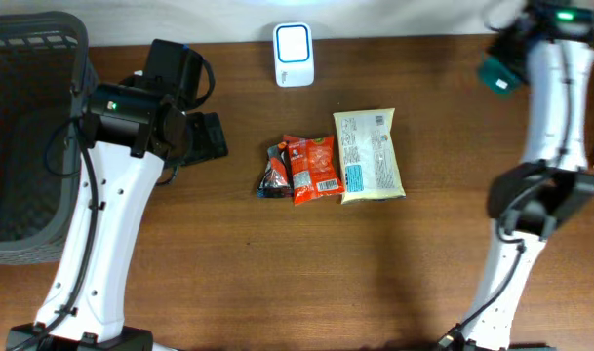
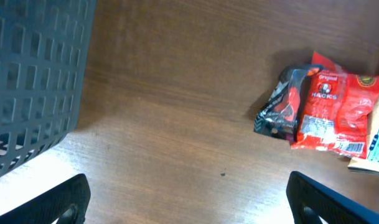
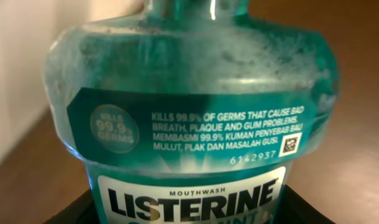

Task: Scan the item barcode
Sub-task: 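Carry the mouthwash to the right side and set it down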

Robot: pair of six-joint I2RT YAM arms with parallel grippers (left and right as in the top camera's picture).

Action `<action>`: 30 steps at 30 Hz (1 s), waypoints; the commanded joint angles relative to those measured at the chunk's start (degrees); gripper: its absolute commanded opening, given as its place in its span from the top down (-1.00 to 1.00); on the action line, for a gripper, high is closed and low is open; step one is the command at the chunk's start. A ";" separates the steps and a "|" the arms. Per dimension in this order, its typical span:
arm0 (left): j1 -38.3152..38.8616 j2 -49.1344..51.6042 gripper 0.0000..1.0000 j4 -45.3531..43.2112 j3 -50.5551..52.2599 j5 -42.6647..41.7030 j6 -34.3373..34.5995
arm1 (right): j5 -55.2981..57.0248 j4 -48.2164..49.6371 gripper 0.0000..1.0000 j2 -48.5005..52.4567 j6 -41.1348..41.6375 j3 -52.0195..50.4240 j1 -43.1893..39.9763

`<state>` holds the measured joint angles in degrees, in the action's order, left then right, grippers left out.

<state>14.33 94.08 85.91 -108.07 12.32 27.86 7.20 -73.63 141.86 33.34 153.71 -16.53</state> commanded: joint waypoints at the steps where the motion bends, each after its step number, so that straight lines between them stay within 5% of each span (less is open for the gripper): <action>1: 0.13 -0.24 -0.98 -0.09 -0.17 0.59 -0.94 | 0.13 -0.70 0.03 -2.62 0.09 -3.02 -9.01; 4: 0.13 -0.24 -0.98 -0.09 -0.17 0.59 -0.94 | -0.09 1.53 0.02 -2.60 0.13 -9.60 -16.02; 8: 0.13 -0.24 -0.98 -0.09 -0.17 0.59 -0.94 | -6.91 16.37 0.00 -2.58 -0.33 -24.41 -21.75; 10: 0.13 -0.24 -0.99 -0.09 -0.17 0.59 -0.94 | -11.85 25.73 0.00 -2.58 -7.69 -29.79 -22.51; 13: 0.13 -0.24 -0.98 -0.09 -0.17 0.59 -0.94 | -13.00 29.99 0.00 -2.51 -13.57 -30.73 -22.45; 21: 0.13 -0.24 -0.98 -0.09 -0.17 0.59 -0.94 | -11.21 31.06 -0.13 -0.59 -13.60 -30.73 -25.46; 26: 0.13 -0.24 -0.98 -0.09 -0.17 0.59 -0.94 | -9.11 28.02 -0.99 -0.74 -13.42 -30.51 -27.02; 30: 0.13 -0.24 -0.98 -0.09 -0.17 0.59 -0.94 | -9.16 22.91 -0.98 -2.08 -13.38 -26.32 -27.02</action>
<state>14.35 94.08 85.93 -108.07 12.29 27.86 -2.85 -48.42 141.73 20.16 123.42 -43.42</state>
